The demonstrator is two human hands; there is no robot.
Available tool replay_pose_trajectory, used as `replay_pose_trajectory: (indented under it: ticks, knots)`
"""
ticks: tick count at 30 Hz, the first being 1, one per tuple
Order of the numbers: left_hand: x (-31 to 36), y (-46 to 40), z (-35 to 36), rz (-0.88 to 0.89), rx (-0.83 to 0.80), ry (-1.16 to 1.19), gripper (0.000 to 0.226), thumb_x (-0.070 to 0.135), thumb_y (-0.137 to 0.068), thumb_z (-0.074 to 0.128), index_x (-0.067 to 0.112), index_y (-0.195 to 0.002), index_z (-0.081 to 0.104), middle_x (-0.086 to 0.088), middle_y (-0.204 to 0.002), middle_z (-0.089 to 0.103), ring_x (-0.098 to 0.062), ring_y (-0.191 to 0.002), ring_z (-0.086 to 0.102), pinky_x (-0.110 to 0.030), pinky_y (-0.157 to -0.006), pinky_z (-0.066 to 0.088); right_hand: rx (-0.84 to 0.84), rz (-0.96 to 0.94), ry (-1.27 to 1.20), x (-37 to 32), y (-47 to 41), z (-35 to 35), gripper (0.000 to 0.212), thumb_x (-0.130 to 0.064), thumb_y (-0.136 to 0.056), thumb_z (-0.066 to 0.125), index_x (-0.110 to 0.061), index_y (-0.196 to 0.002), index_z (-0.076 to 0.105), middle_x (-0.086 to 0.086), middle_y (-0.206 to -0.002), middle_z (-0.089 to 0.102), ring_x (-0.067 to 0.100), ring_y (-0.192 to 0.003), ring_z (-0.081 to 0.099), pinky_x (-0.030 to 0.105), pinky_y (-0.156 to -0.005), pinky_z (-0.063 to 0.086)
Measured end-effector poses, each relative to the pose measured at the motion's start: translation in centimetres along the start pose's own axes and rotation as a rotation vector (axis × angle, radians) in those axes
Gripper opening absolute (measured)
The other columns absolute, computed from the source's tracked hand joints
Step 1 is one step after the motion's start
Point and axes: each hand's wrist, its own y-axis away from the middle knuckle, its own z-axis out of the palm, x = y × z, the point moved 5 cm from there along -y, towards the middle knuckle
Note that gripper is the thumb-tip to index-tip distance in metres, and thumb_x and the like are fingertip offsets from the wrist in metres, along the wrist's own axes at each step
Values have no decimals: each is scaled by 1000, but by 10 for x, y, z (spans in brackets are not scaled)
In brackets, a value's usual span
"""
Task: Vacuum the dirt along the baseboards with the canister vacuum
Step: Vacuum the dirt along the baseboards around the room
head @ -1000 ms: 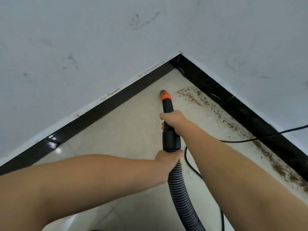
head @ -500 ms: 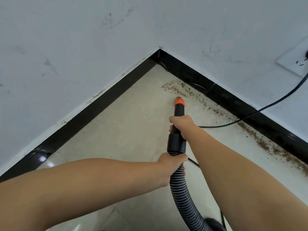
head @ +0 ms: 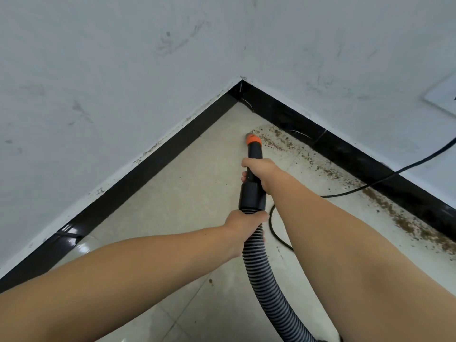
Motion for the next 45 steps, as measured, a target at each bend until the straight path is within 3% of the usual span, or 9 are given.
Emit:
replay_pose_trajectory:
  ticks: [6, 10, 14, 20, 26, 33, 40, 45]
  knots:
    - [-27, 7, 42, -108, -139, -66, 17, 11, -83, 65, 2, -93, 54, -12, -64, 56, -21, -49, 54, -29, -54, 51, 201, 86, -3, 32, 6, -63, 16, -5, -83, 60, -7, -84, 44, 11, -61, 58, 17, -34, 55, 23, -39, 47]
    - [-33, 13, 64, -112, -200, -103, 18, 13, -85, 66, 3, -96, 55, -10, -66, 56, -19, -50, 55, -25, -50, 51, 301, 116, -52, 47, 13, -101, 19, -6, -84, 60, -4, -97, 47, 11, -59, 57, 18, -38, 55, 26, -44, 48]
    - [-28, 15, 60, -93, -174, -80, 16, 13, -85, 66, 4, -91, 54, -10, -64, 56, -19, -49, 54, -25, -49, 50, 242, 108, -50, 38, 14, -90, 21, -5, -85, 60, -3, -100, 46, 11, -60, 56, 18, -37, 54, 24, -40, 47]
    - [-19, 11, 16, -65, -29, 31, 15, 10, -84, 64, 2, -92, 54, -11, -64, 55, -22, -50, 53, -27, -50, 49, 73, 35, 10, 19, 0, -16, 20, -5, -83, 60, -4, -97, 46, 11, -59, 55, 19, -39, 53, 24, -41, 47]
    - [-1, 3, -16, -29, 32, 114, 25, 12, -87, 67, 0, -108, 60, -17, -88, 58, -27, -70, 56, -32, -60, 51, -21, -9, 47, -1, -17, 35, 23, -7, -82, 62, -3, -100, 50, 10, -59, 56, 17, -34, 53, 23, -41, 48]
    - [4, -6, 4, -19, -23, 37, 16, 10, -85, 66, 3, -93, 53, -11, -67, 54, -22, -53, 53, -29, -53, 48, 47, 32, -46, -1, -18, -7, 21, -5, -84, 61, -4, -100, 48, 10, -63, 56, 17, -37, 54, 22, -39, 48]
    - [-11, 0, 34, -21, -112, -79, 15, 12, -84, 67, 5, -87, 54, -9, -63, 55, -19, -49, 54, -26, -50, 49, 176, 107, -124, 23, -2, -62, 19, -5, -84, 60, -3, -99, 49, 10, -61, 56, 19, -41, 54, 23, -41, 47]
    - [-10, 2, 36, -18, -119, -76, 14, 13, -85, 66, 7, -86, 53, -8, -62, 55, -18, -48, 53, -24, -49, 49, 252, 104, -129, 24, -1, -69, 14, -5, -85, 58, -5, -88, 45, 10, -60, 55, 19, -42, 53, 24, -41, 46]
